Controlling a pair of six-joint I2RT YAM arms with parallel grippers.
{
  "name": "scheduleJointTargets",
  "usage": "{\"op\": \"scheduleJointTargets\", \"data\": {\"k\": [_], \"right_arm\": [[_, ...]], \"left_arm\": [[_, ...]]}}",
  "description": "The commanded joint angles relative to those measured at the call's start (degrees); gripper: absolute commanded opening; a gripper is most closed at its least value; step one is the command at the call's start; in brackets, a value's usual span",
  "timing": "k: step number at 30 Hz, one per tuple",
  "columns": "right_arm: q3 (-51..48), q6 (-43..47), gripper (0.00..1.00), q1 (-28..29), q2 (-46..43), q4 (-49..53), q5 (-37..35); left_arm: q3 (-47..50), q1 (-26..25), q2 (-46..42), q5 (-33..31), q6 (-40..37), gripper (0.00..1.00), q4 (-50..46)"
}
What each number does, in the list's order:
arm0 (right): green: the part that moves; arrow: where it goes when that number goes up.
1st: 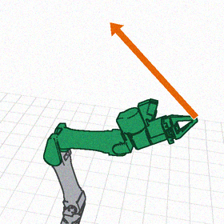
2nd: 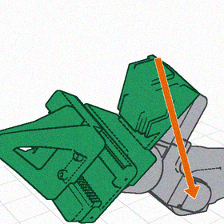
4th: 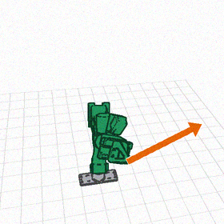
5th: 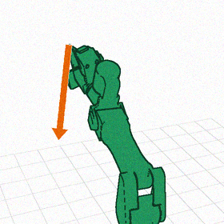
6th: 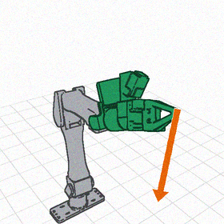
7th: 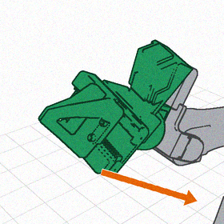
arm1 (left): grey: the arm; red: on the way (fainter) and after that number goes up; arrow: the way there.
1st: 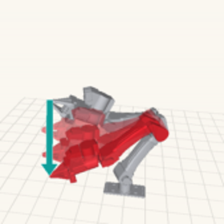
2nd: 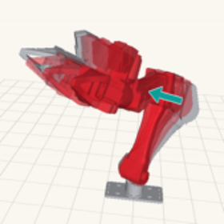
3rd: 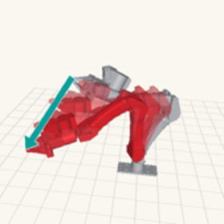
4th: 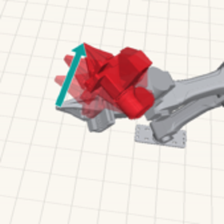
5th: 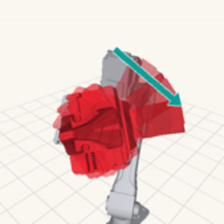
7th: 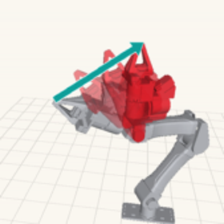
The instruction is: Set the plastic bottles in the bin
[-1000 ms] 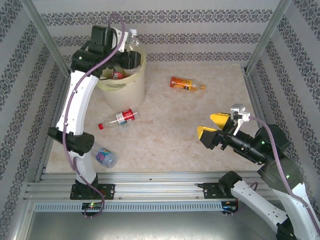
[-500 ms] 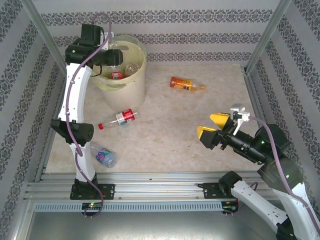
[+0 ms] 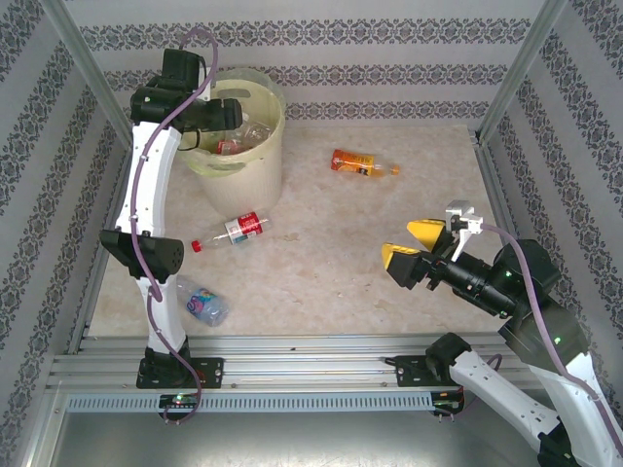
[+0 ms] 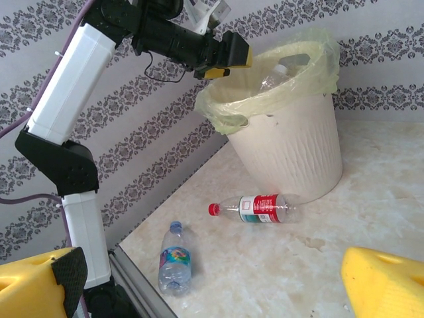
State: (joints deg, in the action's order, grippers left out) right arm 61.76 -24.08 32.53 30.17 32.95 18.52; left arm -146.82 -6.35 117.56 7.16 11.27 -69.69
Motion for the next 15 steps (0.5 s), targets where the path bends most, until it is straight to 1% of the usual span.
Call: {"op": "scheduleJointTargets", "data": {"k": [1, 2, 4, 5, 6, 10, 13, 15], "right_arm": [[1.17, 0.20, 0.98, 0.60, 0.40, 0.01, -0.07], [1.22, 0.16, 0.98, 0.58, 0.54, 0.05, -0.07], [1.18, 0.17, 0.98, 0.60, 0.63, 0.10, -0.02], [1.11, 0.17, 0.98, 0.59, 0.58, 0.10, 0.02], [1.09, 0.15, 0.98, 0.60, 0.58, 0.10, 0.02], [0.75, 0.08, 0.98, 0.60, 0.12, 0.10, 0.02], [0.43, 0.00, 0.98, 0.60, -0.33, 0.10, 0.01], [0.30, 0.01, 0.98, 0.60, -0.54, 0.19, -0.09]], "left_arm": [[0.33, 0.33, -1.73, -1.56, 1.12, 0.90, -1.97], [0.42, 0.29, -2.23, -1.79, 1.13, 0.92, -2.03], [1.04, 0.31, -3.41, -1.35, 0.87, 0.94, -1.77], [1.58, 0.32, -4.17, -1.61, 1.10, 0.98, -1.66], [2.06, 0.36, -4.85, -1.64, 1.63, 1.00, -1.61], [6.50, 0.22, -8.68, -1.05, 3.66, 1.00, -0.48], [13.11, 0.11, -13.54, -0.74, 4.51, 1.00, 1.48], [20.44, 0.05, -18.58, -0.58, 5.71, 1.00, 4.90]]}}
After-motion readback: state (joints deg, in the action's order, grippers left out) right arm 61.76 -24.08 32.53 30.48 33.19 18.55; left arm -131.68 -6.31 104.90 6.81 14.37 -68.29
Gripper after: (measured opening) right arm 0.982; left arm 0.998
